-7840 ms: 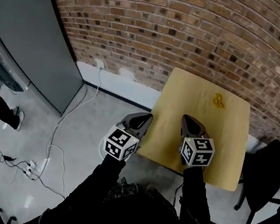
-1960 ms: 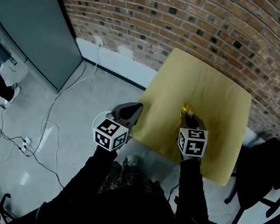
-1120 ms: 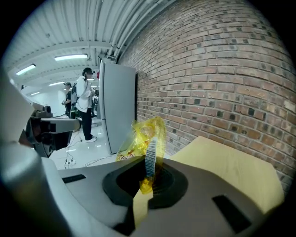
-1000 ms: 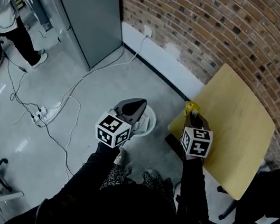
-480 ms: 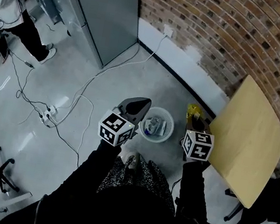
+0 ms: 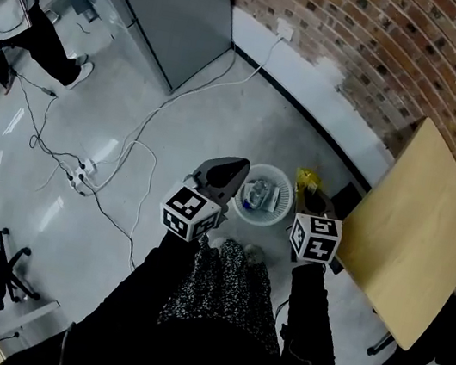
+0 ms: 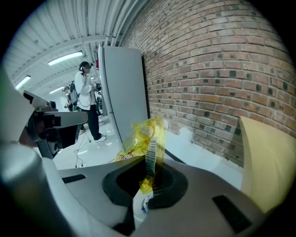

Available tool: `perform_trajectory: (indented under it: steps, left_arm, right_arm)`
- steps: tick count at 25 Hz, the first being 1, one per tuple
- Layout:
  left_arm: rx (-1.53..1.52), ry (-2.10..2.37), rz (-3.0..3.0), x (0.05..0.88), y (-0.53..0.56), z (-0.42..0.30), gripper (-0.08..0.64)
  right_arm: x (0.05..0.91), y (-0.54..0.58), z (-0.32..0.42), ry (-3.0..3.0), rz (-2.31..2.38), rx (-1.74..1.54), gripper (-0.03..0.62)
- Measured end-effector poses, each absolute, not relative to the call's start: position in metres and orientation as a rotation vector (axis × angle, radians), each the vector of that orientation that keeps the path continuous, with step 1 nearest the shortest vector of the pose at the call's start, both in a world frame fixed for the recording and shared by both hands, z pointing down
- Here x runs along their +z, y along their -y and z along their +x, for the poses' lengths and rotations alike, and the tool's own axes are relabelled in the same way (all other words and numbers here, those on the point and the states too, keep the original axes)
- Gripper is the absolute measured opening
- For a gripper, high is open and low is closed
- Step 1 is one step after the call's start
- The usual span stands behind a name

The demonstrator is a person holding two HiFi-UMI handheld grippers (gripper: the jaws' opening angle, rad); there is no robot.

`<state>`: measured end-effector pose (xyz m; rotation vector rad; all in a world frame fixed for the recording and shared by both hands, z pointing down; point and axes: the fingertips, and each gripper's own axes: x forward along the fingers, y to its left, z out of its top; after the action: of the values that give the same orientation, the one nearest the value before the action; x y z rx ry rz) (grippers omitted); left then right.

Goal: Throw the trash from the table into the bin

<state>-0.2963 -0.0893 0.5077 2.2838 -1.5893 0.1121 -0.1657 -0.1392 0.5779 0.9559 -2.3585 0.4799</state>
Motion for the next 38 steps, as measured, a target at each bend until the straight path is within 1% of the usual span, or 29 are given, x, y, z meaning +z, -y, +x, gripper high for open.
perform_trajectory:
  steps: [7,14,19,28,38]
  left_arm:
    - [0.192,1.571,2.266,0.553,0.101,-0.29,0.003]
    - [0.224,1.55,2.206,0.615,0.104,-0.285,0.003]
    - [0.205,1.562,2.144,0.664,0.115,-0.288,0.003]
    - [0.256,1.494,2.151,0.743,0.123,-0.279,0.003]
    - [0.233,1.475,2.117,0.783,0.112,-0.277,0.003]
  right_arm:
    - [0.629,0.142,-0.174,2.342,0.85,0.528,0.011]
    - [0.697,0.14,-0.167,2.28,0.767,0.567,0.011]
    - [0.748,0.147,-0.173,2.247,0.729,0.586,0.012]
    - [0.835,0.135,-0.183,2.205,0.692,0.642,0.012]
    - [0.892,0.124,-0.18,2.15,0.716,0.721,0.014]
